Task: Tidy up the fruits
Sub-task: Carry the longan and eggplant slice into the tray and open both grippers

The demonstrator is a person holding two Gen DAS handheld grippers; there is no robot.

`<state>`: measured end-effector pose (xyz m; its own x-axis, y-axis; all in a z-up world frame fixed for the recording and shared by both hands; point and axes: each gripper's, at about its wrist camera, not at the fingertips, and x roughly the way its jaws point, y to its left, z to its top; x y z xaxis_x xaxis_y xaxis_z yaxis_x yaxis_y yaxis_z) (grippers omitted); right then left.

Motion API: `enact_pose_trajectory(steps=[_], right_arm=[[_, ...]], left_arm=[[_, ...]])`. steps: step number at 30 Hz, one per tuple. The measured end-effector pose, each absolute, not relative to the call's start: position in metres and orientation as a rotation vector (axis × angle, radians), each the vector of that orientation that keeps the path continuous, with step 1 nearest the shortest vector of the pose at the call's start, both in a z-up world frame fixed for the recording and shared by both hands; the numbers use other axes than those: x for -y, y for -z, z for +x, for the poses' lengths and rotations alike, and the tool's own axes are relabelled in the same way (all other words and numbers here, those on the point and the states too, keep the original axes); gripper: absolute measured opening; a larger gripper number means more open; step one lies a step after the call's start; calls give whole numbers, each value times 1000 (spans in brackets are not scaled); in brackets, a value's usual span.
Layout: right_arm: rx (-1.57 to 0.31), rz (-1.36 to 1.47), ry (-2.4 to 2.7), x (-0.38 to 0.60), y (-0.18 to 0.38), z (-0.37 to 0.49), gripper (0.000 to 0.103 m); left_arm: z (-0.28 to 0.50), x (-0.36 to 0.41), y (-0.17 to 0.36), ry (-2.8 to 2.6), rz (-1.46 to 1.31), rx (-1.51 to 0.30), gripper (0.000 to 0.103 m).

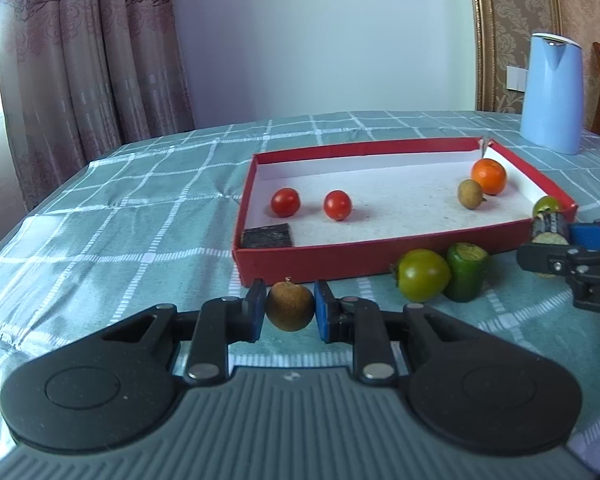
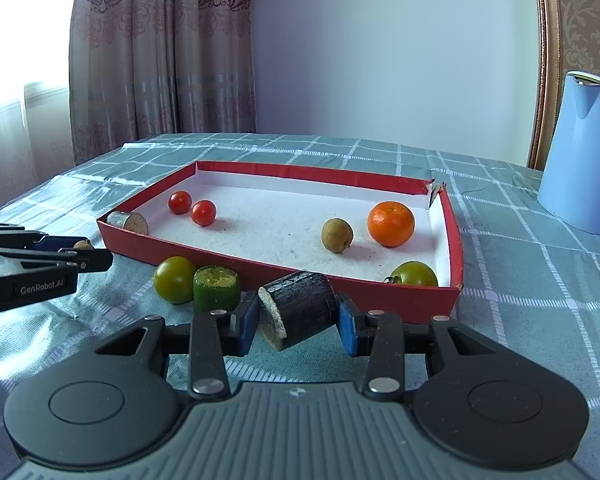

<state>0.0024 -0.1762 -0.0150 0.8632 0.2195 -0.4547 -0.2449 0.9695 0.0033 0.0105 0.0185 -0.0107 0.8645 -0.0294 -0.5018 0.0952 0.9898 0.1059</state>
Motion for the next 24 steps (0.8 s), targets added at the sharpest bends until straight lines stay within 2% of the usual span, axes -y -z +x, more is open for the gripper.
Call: enact_pose_trajectory(steps=[12, 24], right_arm=[[-398, -51, -248, 179, -1, -1, 40], [-461, -97, -199, 162, -17, 78, 40]], left_arm=[[22, -9, -5, 149, 71, -534, 23], [87, 18, -22, 120, 95, -543, 23]])
